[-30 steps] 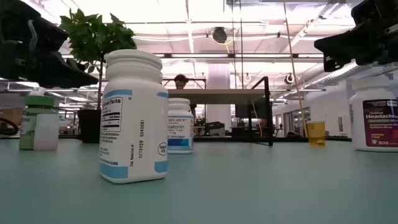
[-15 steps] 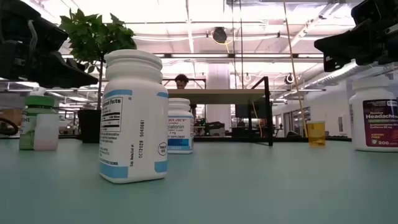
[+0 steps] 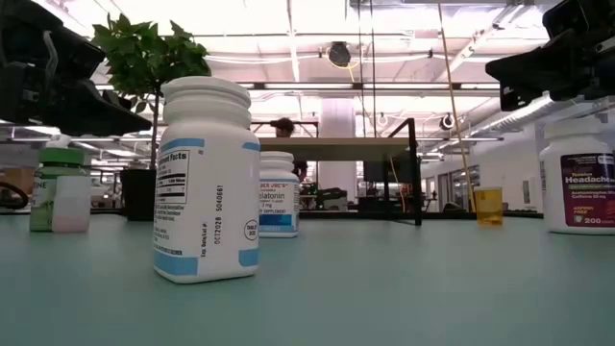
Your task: Pick and place medicine bottles onto shelf by color
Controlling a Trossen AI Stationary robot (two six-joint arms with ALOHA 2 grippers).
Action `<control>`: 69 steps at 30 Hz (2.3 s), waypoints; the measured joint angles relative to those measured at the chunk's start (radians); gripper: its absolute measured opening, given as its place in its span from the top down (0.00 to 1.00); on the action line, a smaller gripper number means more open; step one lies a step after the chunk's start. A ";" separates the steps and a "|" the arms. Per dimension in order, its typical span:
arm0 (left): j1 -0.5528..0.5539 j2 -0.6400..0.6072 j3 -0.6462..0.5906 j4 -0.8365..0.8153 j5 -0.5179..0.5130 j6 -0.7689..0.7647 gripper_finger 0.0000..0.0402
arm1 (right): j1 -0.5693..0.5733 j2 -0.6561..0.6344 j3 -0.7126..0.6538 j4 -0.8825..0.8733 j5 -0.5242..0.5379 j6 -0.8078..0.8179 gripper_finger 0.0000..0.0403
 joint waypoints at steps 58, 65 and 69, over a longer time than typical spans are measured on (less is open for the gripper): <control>0.000 0.000 0.000 0.003 -0.002 0.000 0.92 | -0.001 0.000 0.000 0.158 0.001 -0.016 1.00; 0.002 0.000 0.000 0.093 -0.018 -0.009 0.92 | -0.002 0.017 0.068 0.145 0.157 0.037 0.98; 0.002 0.000 0.000 0.191 -0.018 -0.052 0.92 | -0.002 0.070 0.180 0.056 0.262 0.084 0.90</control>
